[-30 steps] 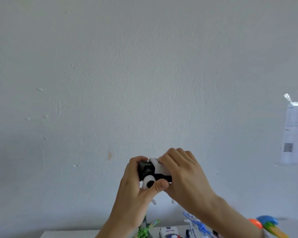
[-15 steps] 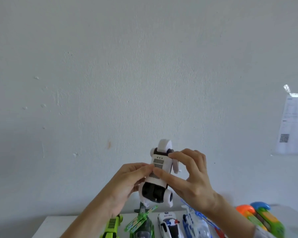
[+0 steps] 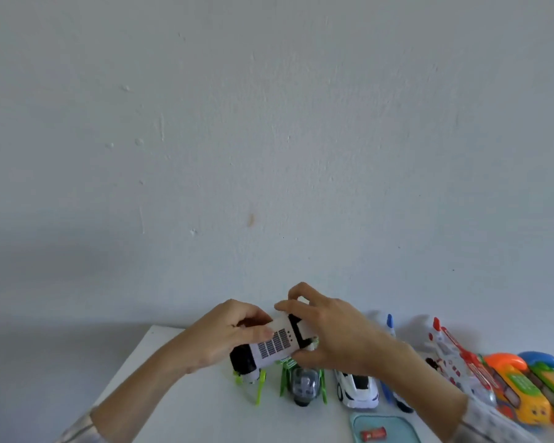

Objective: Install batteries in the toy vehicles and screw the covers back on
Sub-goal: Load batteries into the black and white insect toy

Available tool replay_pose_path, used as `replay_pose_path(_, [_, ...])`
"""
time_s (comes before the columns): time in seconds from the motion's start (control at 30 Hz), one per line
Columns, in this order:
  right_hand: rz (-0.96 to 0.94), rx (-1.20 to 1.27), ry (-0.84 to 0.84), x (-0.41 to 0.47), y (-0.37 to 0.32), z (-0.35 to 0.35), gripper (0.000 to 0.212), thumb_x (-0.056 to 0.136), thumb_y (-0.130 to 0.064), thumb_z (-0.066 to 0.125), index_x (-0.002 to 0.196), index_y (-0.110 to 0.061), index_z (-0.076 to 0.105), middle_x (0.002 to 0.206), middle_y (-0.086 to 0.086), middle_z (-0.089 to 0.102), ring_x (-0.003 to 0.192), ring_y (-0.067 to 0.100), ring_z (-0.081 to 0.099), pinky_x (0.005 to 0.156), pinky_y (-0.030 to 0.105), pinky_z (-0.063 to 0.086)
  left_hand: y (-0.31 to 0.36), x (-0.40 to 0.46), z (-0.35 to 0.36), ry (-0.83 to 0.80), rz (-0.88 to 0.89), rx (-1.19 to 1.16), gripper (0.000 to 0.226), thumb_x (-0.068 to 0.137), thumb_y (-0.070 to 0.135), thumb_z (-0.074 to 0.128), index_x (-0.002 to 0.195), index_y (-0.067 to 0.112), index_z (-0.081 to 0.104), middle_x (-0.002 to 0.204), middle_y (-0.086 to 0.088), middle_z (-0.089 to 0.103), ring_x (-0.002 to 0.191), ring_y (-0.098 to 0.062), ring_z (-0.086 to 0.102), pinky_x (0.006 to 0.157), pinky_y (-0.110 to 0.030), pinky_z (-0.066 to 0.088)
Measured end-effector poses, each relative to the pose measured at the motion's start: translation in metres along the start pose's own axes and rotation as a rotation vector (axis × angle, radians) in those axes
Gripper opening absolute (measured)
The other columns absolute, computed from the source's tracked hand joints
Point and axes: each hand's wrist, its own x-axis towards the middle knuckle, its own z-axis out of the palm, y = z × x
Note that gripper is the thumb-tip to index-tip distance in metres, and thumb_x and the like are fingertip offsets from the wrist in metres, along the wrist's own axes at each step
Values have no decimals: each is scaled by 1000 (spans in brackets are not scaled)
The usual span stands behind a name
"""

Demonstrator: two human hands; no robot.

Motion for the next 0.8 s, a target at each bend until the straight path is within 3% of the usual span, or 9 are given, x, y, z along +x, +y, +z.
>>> replay_pose_path(0.1, [135,42,-3,13,-17,31,47,75,-46,66,115,-24,53,113,-6,40,73,18,52,64,29,44,-21,-6,1,291,-60,-10,13,85,31,71,96,27,67,95,6,68,89,-11,64,69,-22,52])
replay_pose_path(0.17, [295,165,69,19,-28,58,42,72,-48,67,100,-22,52,102,-7,39,75,16,49,59,27,42,-39,-16,11,571,-116,44,45,76,51,70,113,33,52,113,9,49,107,-15,51,85,-32,49])
replay_pose_path(0.23, [468,298,147,23,-38,84,40,69,-47,68,87,-21,45,94,-9,40,77,14,46,54,23,35,-53,-30,28,717,-193,-27,73,64,67,62,124,33,38,118,6,36,116,-13,36,97,-35,37])
replay_pose_path(0.4, [735,818,133,20,-67,138,40,71,-54,63,90,-24,45,87,-5,63,78,15,59,63,31,50,-81,-45,58,469,-527,-528,46,94,44,54,129,20,35,107,-6,59,94,-19,59,82,-33,46])
replay_pose_path(0.47, [672,778,106,16,-80,153,43,70,-60,61,88,-24,45,88,-3,60,83,16,56,68,32,50,-94,-44,58,466,-503,-590,33,97,33,52,123,13,50,101,-9,68,83,-19,66,70,-28,51])
replay_pose_path(0.53, [558,795,64,10,-87,158,41,74,-53,65,91,-19,49,94,-2,54,81,9,48,67,19,42,-105,-41,55,504,-482,-633,25,99,26,50,113,8,59,95,-11,72,76,-19,69,59,-26,51])
replay_pose_path(0.6, [477,806,11,0,-83,163,39,81,-49,64,104,-20,53,106,-7,50,92,3,45,76,13,39,-117,-36,47,541,-511,-620,28,99,28,49,105,3,61,88,-13,69,72,-21,66,59,-29,49])
replay_pose_path(0.67, [502,732,-3,-16,-70,178,44,87,-51,57,120,-23,49,118,-11,45,106,6,43,89,18,38,-129,-25,36,579,-542,-558,30,99,29,48,96,1,60,84,-14,64,72,-23,59,60,-29,44])
replay_pose_path(0.8, [574,381,-127,-56,-33,225,47,93,-52,44,129,-22,43,130,-7,40,119,14,38,96,24,32,-148,11,10,622,-548,-417,25,98,23,49,80,7,56,74,-7,55,63,-17,52,55,-26,37])
